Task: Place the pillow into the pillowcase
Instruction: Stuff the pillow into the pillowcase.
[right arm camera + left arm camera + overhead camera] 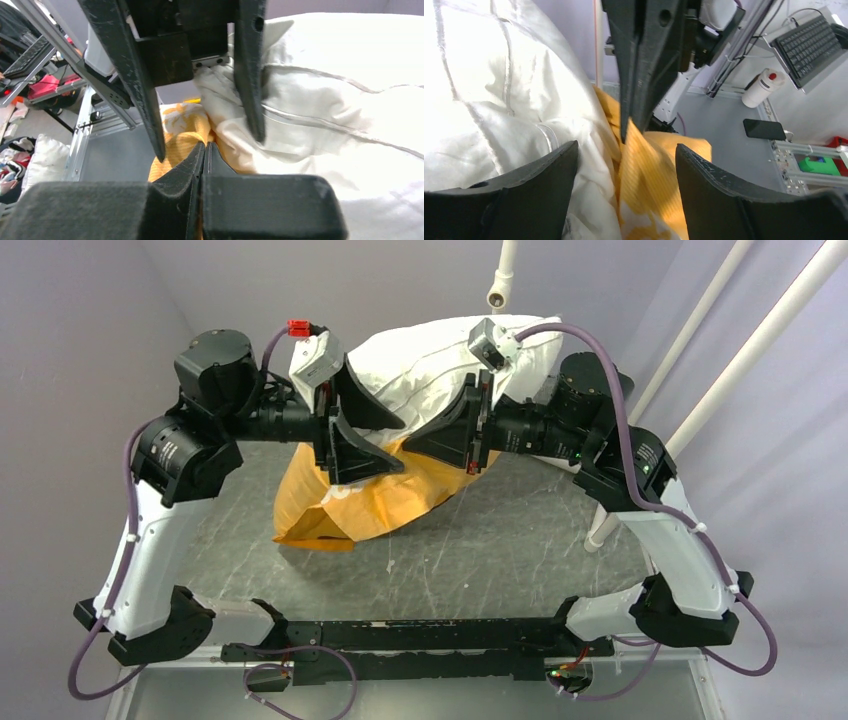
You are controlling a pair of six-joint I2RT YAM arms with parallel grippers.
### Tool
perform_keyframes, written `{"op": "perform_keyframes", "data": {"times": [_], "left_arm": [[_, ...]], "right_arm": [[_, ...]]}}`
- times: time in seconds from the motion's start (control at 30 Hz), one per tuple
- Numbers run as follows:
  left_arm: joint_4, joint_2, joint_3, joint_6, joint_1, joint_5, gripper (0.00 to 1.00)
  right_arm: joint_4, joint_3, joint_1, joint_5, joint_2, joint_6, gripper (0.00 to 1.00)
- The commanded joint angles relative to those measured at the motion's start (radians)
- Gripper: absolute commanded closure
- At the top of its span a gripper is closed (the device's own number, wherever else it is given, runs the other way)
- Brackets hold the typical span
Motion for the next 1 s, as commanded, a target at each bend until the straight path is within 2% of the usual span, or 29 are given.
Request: {"op": "perform_keyframes", "data": {"times": [0.0, 0.13, 0.27, 0.3, 0.43, 0.47, 0.53, 0.67, 0.7, 0.8, 0.83, 0.9, 0.97], "left_arm": [[-0.126, -0.012, 0.032, 0.032, 0.009, 0.111, 0.27], [-0.146, 0.005, 0.042, 0.034, 0.01, 0.15, 0.25], [-0.097, 0.017, 0.02, 0.004, 0.01, 0.18, 0.27], [-0.093, 0.025, 0.018, -0.002, 0.009, 0.188, 0.31], [-0.067, 0.044, 0.01, -0.019, 0.009, 0.236, 0.61], [-0.052, 0.045, 0.008, -0.028, 0.009, 0.255, 0.7], [-0.047, 0.052, 0.019, -0.028, 0.009, 0.264, 0.99], [-0.004, 0.029, 0.006, -0.047, 0.009, 0.145, 1.0], [0.006, 0.021, 0.007, -0.056, 0.011, 0.077, 1.0], [-0.032, 0.011, 0.032, -0.055, 0.019, -0.246, 1.0], [-0.044, 0.009, 0.037, -0.056, 0.028, -0.353, 1.0], [-0.048, -0.001, 0.034, -0.05, 0.048, -0.471, 1.0], [-0.024, -0.029, 0.009, -0.036, 0.057, -0.48, 1.0]], "right_arm": [[0.184, 0.07, 0.003, 0.03, -0.079, -0.003, 1.0], [0.202, 0.094, 0.003, -0.025, -0.043, 0.01, 1.0], [0.236, 0.085, 0.003, -0.042, -0.033, 0.03, 1.0], [0.247, 0.079, 0.003, -0.045, -0.035, 0.033, 1.0], [0.246, 0.08, 0.003, 0.029, -0.035, 0.033, 1.0], [0.249, 0.073, 0.003, 0.045, -0.038, 0.036, 1.0], [0.255, 0.068, 0.001, 0.082, -0.041, 0.039, 1.0], [0.244, 0.045, 0.001, 0.177, -0.06, 0.049, 1.0], [0.234, 0.029, 0.001, 0.237, -0.075, 0.058, 0.93], [0.231, -0.09, 0.001, 0.41, -0.162, 0.081, 0.37], [0.232, -0.134, 0.001, 0.46, -0.2, 0.091, 0.26], [0.204, -0.198, 0.001, 0.572, -0.273, 0.122, 0.16], [0.14, -0.224, 0.001, 0.67, -0.314, 0.166, 0.15]]}}
